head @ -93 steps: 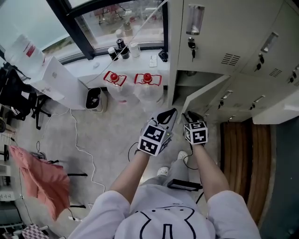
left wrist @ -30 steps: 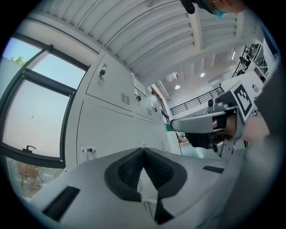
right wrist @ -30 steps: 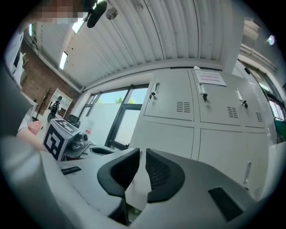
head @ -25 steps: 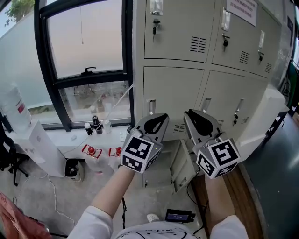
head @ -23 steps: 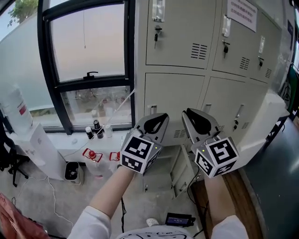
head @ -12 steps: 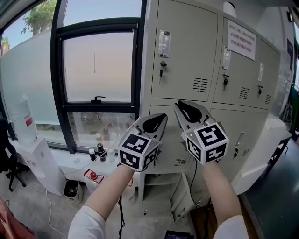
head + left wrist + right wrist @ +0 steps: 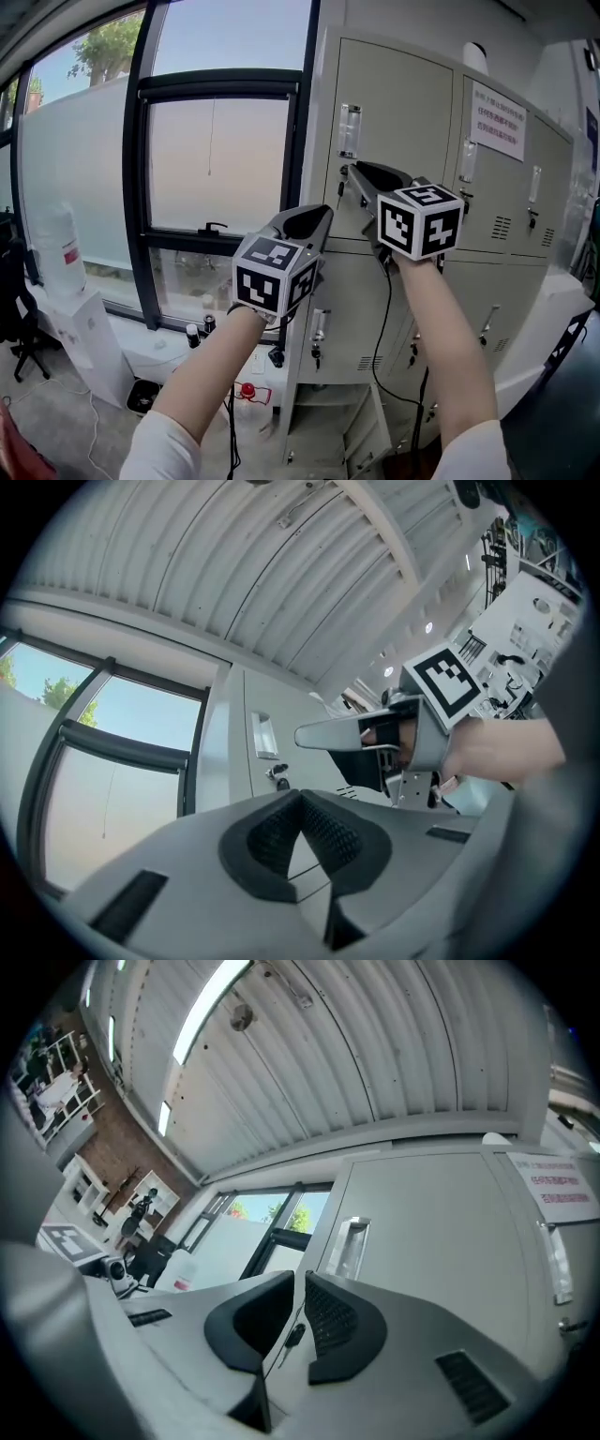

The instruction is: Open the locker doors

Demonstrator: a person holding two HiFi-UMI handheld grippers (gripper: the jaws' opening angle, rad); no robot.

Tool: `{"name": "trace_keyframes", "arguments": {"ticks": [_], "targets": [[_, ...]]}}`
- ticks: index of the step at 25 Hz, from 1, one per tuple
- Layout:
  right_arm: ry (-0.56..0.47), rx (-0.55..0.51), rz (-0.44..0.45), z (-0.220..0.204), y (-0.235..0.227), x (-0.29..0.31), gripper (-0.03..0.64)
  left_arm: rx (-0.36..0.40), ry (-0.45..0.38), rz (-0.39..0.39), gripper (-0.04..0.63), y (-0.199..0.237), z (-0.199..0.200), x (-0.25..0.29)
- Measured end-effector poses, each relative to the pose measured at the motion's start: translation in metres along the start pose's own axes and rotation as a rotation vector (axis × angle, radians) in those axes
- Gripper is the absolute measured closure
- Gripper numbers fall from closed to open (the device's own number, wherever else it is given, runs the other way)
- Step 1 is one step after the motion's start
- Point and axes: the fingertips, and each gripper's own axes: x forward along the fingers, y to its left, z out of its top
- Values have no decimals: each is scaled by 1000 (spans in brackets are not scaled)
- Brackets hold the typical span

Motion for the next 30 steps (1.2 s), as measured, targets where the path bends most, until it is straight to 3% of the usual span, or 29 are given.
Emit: {"name": "trace_keyframes", "arguments": {"ticks": [6, 13, 19, 25, 28, 30], "targets": [[50, 139, 13, 11, -29, 47, 568, -43, 7, 34, 575, 25, 13, 4], [169, 204, 34, 2, -44, 75, 523, 63, 14, 32, 575, 28, 23, 2], [148, 303, 50, 5, -45, 76, 523, 78, 10, 30, 575, 30, 25, -1], [92, 469, -45, 8, -52, 81, 522, 120, 22, 36, 575, 25, 27, -11], [135, 453, -57, 10, -51, 85, 502, 130, 38, 40, 575, 25, 26, -17], [190, 394, -27, 11, -44, 89, 450, 129, 36, 46, 575, 27, 28, -21]]}}
